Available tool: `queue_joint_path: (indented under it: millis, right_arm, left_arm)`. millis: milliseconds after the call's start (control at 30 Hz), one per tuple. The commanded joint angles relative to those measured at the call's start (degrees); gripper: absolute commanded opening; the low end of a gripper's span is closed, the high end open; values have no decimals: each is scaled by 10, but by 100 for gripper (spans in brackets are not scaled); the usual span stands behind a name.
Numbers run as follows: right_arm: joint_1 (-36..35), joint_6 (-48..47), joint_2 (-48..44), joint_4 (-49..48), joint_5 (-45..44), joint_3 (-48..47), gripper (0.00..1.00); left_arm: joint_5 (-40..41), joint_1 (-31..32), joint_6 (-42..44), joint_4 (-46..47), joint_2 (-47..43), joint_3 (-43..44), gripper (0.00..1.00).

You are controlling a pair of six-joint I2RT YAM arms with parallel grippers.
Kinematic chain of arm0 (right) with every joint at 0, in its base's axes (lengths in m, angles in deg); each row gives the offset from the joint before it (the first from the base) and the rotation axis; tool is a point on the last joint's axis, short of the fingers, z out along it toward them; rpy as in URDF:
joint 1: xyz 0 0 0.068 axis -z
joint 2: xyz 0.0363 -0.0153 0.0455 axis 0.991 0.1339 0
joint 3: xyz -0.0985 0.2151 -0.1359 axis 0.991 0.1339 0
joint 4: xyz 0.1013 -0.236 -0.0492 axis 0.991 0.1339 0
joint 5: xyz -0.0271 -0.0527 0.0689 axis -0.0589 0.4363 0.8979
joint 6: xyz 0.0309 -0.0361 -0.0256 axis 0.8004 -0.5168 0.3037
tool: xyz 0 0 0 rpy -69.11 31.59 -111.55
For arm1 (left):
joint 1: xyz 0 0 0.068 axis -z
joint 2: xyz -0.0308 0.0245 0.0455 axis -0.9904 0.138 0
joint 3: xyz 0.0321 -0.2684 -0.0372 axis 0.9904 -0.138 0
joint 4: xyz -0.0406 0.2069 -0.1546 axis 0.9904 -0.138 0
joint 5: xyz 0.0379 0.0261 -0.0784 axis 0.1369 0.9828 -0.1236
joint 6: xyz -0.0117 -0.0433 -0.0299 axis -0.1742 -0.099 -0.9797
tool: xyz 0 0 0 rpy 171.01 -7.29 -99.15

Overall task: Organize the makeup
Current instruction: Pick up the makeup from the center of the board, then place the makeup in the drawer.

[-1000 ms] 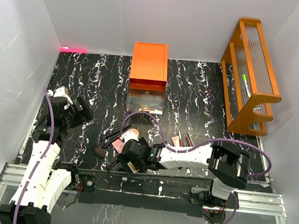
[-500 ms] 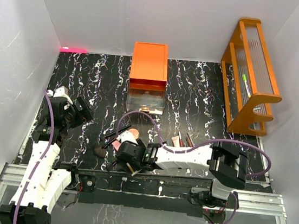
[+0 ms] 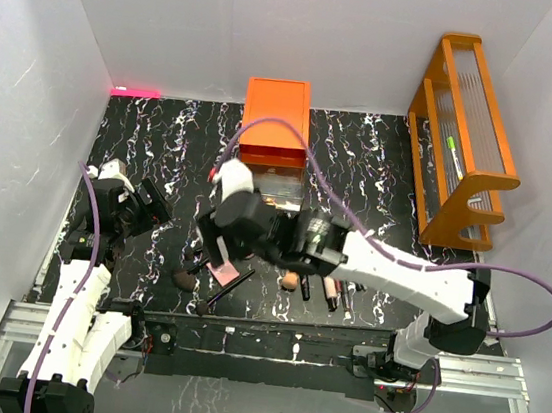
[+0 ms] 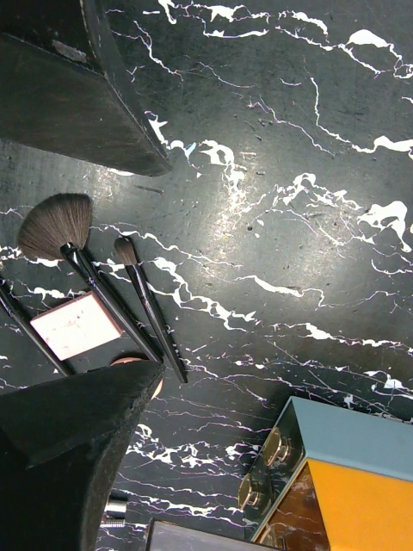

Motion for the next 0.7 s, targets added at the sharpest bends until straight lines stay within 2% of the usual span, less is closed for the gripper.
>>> queue_joint_path:
  millis: [0,167,300,433,667]
  right_arm:
    - [98,-43,21,80,-26,-154,36]
    - [251,-89,80,80,37,-249,35]
    - [321,-97,142,77,73,-301,35]
    - [349,-97,182,72,96,-321,34]
    - [350,-97,202,61,113,-301,34]
  left_arm:
    - [-3,2,0,-4,-9,17,86]
    - [-2,2,-1,-4,-8,17,86]
    - [-2,2,-1,-4,-6,18,86]
    - [-3,2,-1,-4,-5,18,86]
    - [-6,2,-1,-2,-5,16,86]
